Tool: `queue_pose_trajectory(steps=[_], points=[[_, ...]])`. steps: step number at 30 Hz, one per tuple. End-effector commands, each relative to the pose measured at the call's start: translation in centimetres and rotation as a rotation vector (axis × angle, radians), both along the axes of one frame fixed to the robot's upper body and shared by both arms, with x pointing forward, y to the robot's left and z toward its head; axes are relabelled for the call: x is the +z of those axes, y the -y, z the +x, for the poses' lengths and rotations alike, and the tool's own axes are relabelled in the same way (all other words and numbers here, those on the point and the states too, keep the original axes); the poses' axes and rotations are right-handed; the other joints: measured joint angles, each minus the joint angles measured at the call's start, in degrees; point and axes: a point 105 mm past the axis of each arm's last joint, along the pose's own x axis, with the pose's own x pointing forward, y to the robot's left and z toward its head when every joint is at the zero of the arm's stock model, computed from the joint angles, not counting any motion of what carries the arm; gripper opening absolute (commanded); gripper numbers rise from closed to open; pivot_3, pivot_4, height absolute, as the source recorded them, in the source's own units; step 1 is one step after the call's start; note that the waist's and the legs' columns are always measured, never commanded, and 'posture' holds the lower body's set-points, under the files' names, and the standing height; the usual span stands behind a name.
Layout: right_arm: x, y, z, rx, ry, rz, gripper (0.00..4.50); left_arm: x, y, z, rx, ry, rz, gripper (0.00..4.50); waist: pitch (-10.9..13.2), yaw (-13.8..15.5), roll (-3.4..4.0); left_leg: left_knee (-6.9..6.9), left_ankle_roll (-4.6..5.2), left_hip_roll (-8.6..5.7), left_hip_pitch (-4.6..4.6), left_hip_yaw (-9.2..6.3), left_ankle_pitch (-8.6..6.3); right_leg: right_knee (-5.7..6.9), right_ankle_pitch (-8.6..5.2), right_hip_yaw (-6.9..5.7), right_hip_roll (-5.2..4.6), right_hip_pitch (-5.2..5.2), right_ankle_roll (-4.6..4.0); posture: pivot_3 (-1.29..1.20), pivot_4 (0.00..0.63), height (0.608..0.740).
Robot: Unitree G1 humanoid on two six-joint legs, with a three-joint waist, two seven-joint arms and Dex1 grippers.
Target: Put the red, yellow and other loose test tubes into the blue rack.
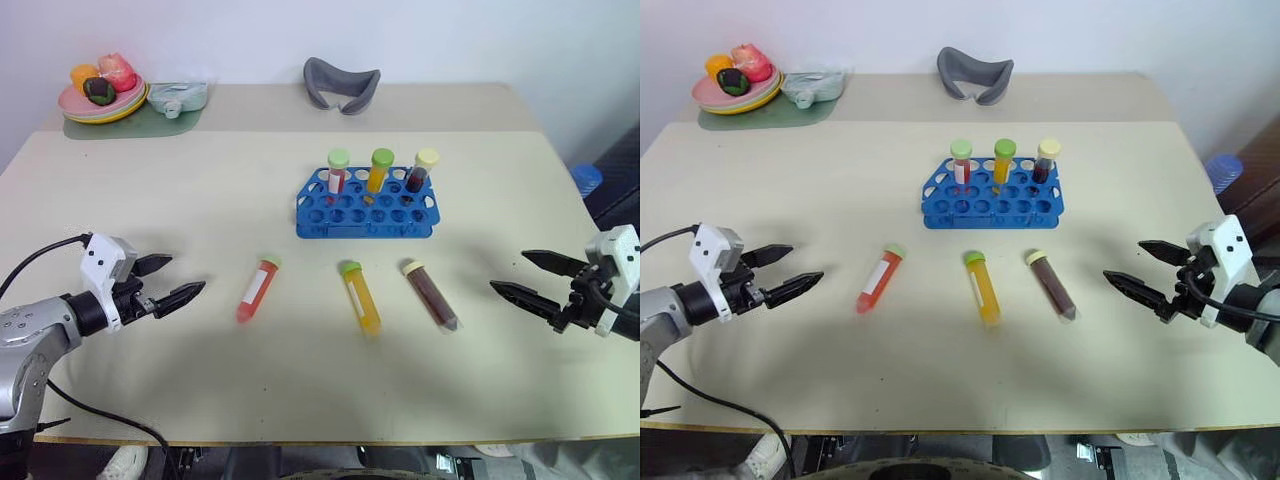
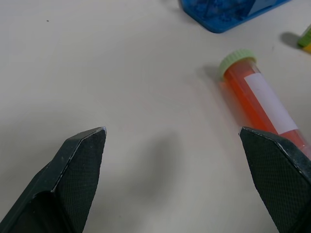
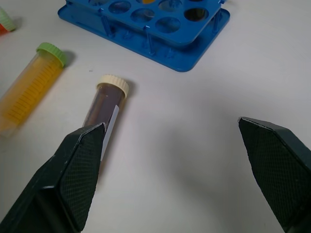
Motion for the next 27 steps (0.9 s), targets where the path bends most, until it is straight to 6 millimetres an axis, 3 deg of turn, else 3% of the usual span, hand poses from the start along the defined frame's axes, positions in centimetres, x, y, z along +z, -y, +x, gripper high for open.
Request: queue_pose_trajectory(steps=[1, 9, 11, 17, 20, 23, 27], points=[[0.8, -0.3, 0.3, 0.021, 0.025, -0.009, 4.50, 1.2, 0.0, -0.3, -0.008, 0.058, 0.021, 4.48, 0.0, -0.1, 0.00, 0.00, 0.00, 0.00, 0.00, 0.00, 0.00, 0.00, 0.00, 0.00, 0.00, 0.00, 0.00, 0.00, 0.150, 0.740], [1.3, -1.7, 1.2, -0.007, 0.033, -0.050, 4.50, 1.5, 1.5, -0.3, -0.059, 0.076, 0.006, 4.48, 0.0, -0.1, 0.01, 0.03, 0.00, 0.00, 0.01, 0.00, 0.00, 0.06, 0.00, 0.01, 0.00, 0.00, 0.00, 0.00, 0.150, 0.740], [1.1, -2.5, 1.3, -0.029, 0.006, -0.109, 4.50, 1.4, 2.8, -0.4, -0.110, 0.072, -0.002, 4.48, 0.0, 0.0, 0.03, 0.03, 0.00, 0.00, 0.01, 0.00, 0.00, 0.09, 0.00, 0.01, 0.00, 0.00, 0.00, 0.00, 0.150, 0.740], [1.6, -6.8, 1.0, -0.036, -0.141, -0.160, 4.50, 1.1, 9.4, -1.3, -0.372, 0.083, -0.040, 4.48, 0.0, -0.1, 0.03, 0.07, 0.00, 0.00, 0.01, -0.01, 0.00, 0.12, 0.01, 0.01, 0.00, 0.00, 0.00, 0.00, 0.150, 0.740], [1.1, -8.0, 2.1, -0.102, -0.238, -0.156, 4.50, 0.9, 11.9, -1.3, -0.474, 0.083, -0.055, 4.48, 0.0, -0.1, 0.02, 0.19, 0.00, 0.00, 0.01, -0.03, 0.01, 0.21, 0.02, 0.01, 0.02, 0.00, -0.03, 0.00, 0.150, 0.740], [0.9, -9.5, 3.1, -0.129, -0.232, -0.145, 4.50, 0.8, 13.5, -1.2, -0.538, 0.083, -0.082, 4.48, 0.0, -0.1, 0.01, 0.24, 0.01, 0.00, -0.04, -0.05, 0.00, 0.21, 0.03, 0.00, 0.02, -0.01, -0.03, 0.00, 0.150, 0.740], [0.3, -9.9, 3.5, -0.170, -0.300, -0.174, 4.50, 0.6, 14.8, -1.3, -0.600, 0.091, -0.101, 4.48, 0.0, 0.0, 0.04, 0.36, 0.17, 0.00, -0.35, -0.05, -0.09, 0.24, 0.03, -0.02, 0.00, -0.25, -0.03, 0.00, 0.150, 0.740]])
